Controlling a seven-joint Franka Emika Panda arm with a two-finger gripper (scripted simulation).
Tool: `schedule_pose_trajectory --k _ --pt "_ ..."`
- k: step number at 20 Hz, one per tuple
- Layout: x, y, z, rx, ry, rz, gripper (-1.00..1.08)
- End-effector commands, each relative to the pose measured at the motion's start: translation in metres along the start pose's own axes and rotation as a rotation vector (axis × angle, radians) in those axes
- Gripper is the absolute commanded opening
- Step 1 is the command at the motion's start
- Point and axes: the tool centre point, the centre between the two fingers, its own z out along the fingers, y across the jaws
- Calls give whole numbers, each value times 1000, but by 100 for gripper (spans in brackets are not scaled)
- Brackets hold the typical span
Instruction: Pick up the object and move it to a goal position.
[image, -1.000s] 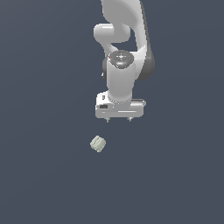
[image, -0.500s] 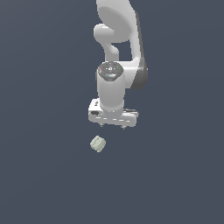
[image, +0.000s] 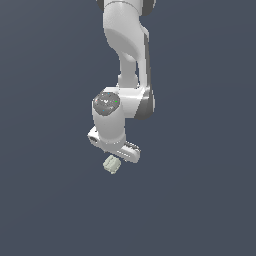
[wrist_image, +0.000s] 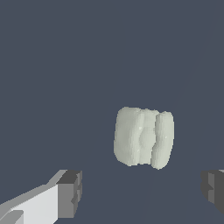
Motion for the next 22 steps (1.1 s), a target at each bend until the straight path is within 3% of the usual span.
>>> schedule_pose_trajectory --k 1,13,22 --pt "8 7 7 -4 2 51 100" --pt "17 16 20 -10 3 110 100" --pt "17 17 61 -10 4 115 100"
